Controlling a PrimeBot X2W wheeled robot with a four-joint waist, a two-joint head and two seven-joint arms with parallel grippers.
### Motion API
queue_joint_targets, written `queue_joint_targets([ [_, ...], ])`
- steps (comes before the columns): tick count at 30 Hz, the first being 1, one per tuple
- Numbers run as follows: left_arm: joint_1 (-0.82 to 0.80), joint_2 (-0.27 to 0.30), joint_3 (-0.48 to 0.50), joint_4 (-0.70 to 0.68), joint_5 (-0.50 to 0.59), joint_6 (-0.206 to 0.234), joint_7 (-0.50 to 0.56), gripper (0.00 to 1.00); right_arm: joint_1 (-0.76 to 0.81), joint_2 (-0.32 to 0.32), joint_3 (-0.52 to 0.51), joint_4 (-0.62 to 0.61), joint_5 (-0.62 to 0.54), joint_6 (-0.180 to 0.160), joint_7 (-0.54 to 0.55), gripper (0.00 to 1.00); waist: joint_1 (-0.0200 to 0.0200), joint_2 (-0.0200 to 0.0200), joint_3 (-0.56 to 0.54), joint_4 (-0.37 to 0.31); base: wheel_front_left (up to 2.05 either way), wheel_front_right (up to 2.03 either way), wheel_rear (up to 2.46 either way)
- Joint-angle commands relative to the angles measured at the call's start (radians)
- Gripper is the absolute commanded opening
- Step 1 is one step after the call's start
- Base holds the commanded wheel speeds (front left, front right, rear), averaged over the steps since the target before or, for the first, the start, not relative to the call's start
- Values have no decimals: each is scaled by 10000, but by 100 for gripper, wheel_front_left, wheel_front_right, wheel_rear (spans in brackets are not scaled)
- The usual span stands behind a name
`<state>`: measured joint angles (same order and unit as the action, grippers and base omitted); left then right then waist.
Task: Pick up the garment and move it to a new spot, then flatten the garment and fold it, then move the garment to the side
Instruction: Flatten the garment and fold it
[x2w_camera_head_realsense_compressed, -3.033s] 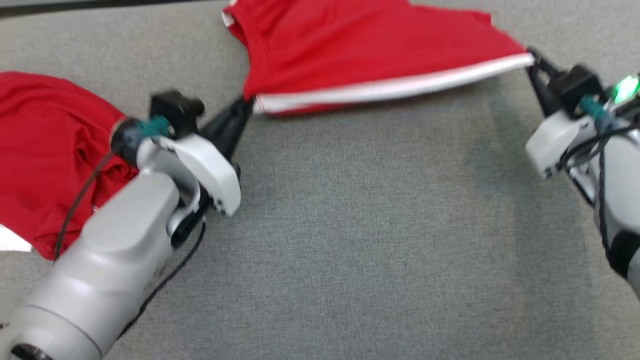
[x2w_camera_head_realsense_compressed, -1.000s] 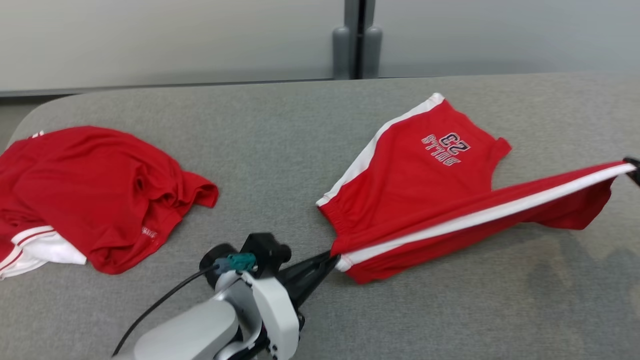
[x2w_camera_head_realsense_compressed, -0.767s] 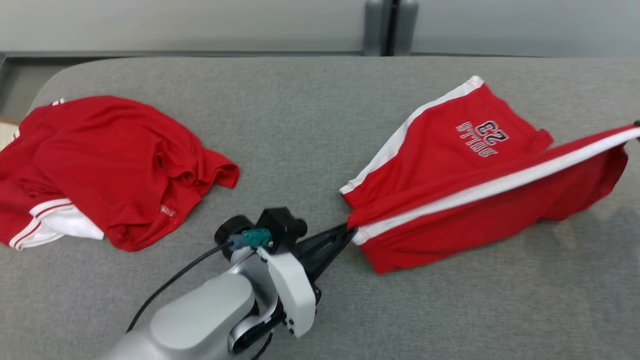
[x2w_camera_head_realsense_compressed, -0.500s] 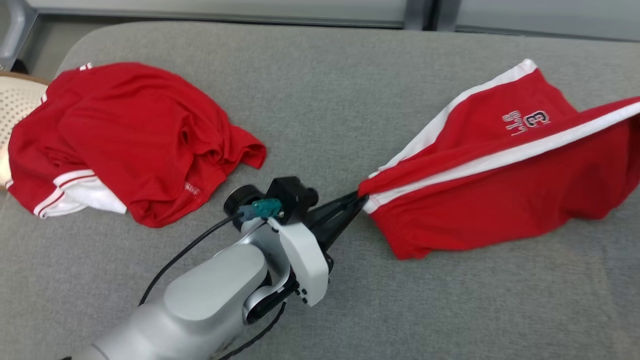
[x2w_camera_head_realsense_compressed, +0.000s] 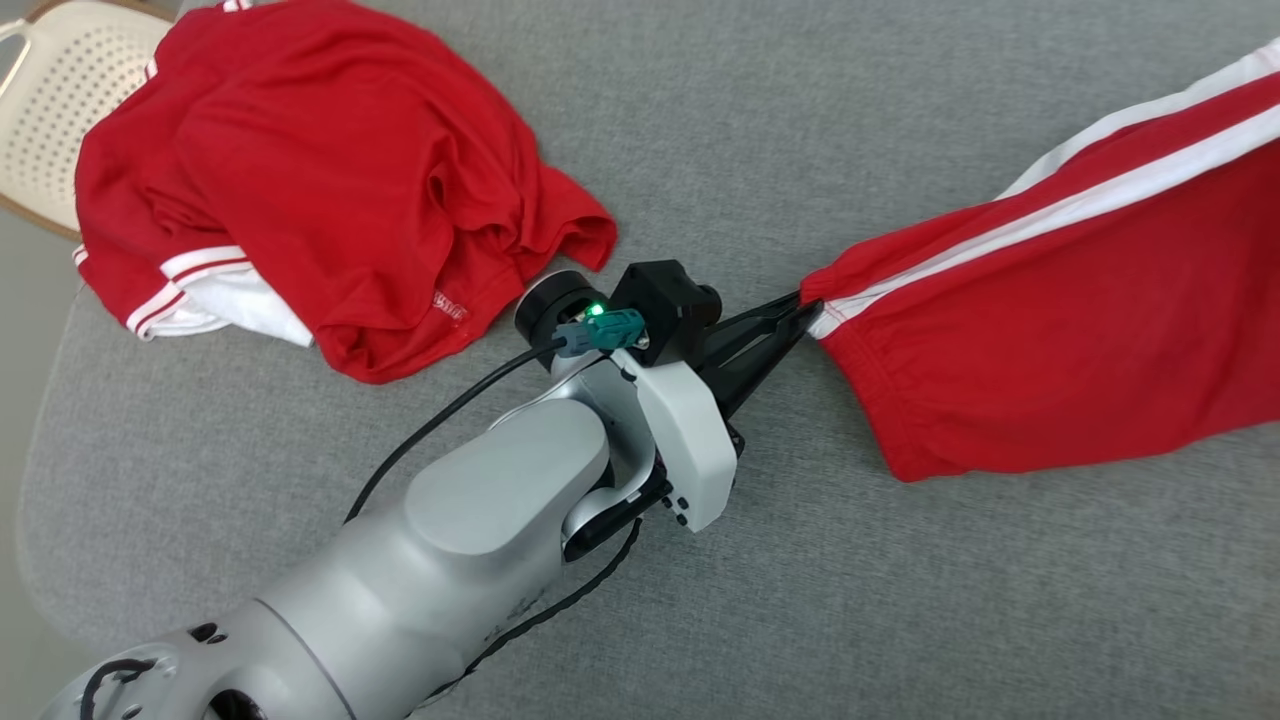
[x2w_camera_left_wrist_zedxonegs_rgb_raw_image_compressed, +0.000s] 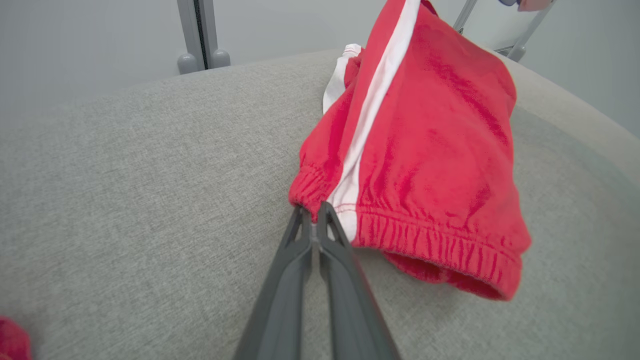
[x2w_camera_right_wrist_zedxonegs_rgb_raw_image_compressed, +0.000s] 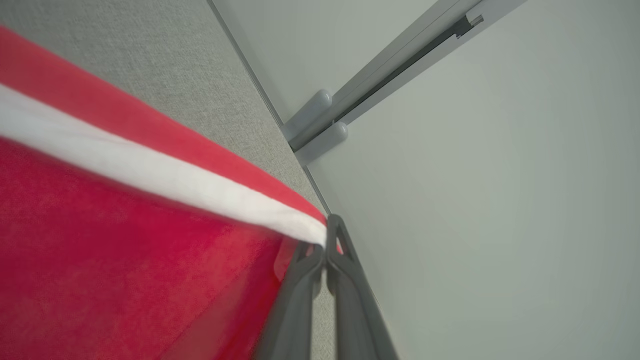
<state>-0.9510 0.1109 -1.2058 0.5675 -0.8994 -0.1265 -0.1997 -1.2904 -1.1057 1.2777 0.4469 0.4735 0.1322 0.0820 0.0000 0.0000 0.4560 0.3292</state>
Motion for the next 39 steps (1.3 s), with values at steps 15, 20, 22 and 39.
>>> queue_joint_targets([
  [15, -681, -452, -450, 865, -439, -49, -517, 100, -101, 243, 34, 749, 80, -25, -318, 100, 0, 0, 567, 428, 0, 0, 0],
  [20, -608, -450, -259, 1175, -606, -50, -616, 100, -258, 579, -31, 1615, 342, -25, -766, 100, 0, 0, 282, 263, 0, 0, 0],
  [22, -506, -445, -152, 1289, -671, -50, -635, 100, -173, 818, -227, 2109, 598, -25, -1027, 100, 0, 0, 119, 181, 0, 0, 0],
  [39, 1718, 340, 3333, 629, 108, 326, -651, 100, 2676, 3583, -3744, 4185, 2194, -24, -3480, 100, 0, 0, -2114, -912, 0, 0, 0],
])
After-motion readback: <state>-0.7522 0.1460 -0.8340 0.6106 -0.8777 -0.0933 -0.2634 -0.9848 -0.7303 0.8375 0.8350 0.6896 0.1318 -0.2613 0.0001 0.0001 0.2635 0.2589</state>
